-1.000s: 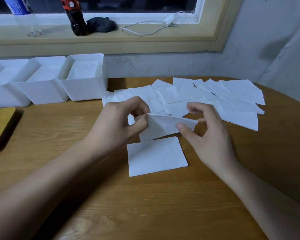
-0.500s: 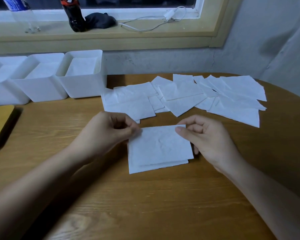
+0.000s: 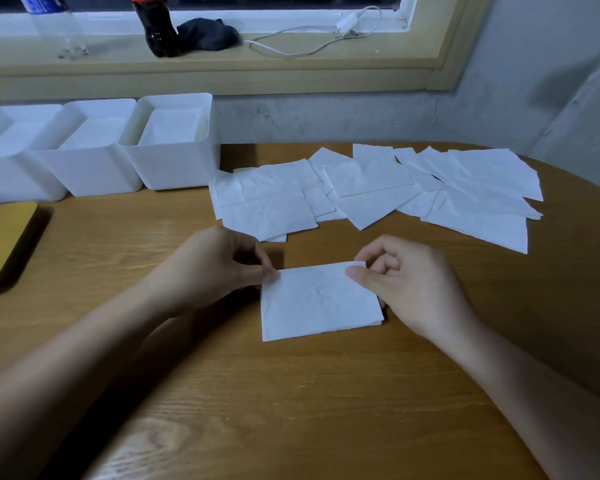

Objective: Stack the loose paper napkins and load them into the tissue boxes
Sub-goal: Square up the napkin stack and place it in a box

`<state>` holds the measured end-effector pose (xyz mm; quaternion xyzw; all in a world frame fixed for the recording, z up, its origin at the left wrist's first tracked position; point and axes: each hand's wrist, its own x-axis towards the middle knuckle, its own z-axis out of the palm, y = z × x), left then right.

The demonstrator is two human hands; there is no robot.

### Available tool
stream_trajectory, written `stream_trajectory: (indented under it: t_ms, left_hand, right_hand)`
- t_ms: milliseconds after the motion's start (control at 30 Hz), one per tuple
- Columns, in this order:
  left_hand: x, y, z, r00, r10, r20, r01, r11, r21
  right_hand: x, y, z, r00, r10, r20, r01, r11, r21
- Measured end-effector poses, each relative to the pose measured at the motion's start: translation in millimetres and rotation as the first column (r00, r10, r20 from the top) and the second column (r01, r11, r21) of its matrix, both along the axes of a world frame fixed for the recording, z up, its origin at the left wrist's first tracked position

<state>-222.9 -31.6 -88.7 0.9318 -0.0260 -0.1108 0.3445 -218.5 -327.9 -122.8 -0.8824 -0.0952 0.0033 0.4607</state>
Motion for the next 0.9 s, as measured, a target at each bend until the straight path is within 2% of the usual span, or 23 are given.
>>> stream_trajectory:
  t_ms: [300, 500, 600, 667, 733, 900]
  left_hand:
    - [3, 1, -4, 1.000, -0.004, 0.019, 0.002, 0.994, 0.112]
    - [6, 2, -3, 1.000, -0.022, 0.020, 0.020, 0.997, 0.074]
    - [9, 3, -7, 0.982, 0.034, 0.186, -0.042, 0.998, 0.039]
    - [15, 7, -12, 0.930, 0.042, 0.365, -0.077, 0.994, 0.083]
    - [22, 14, -18, 0.878, -0.018, 0.478, -0.068, 0.984, 0.162]
    - [27, 19, -25, 0.842, -0.136, 0.523, -0.021, 0.959, 0.283]
  right_hand:
    - [-1, 2, -3, 0.997, -0.003, 0.078, 0.009, 0.997, -0.076]
    - [0, 2, -3, 0.988, -0.022, 0.152, 0.042, 0.991, -0.129]
    - [2, 1, -6, 0.977, -0.035, 0.211, 0.062, 0.990, -0.125]
    - [2, 0, -7, 0.972, -0.031, 0.232, 0.060, 0.991, -0.119]
    - [2, 0, -7, 0.972, -0.019, 0.236, 0.046, 0.993, -0.110]
    - [2, 1, -8, 0.974, -0.008, 0.228, 0.029, 0.995, -0.092]
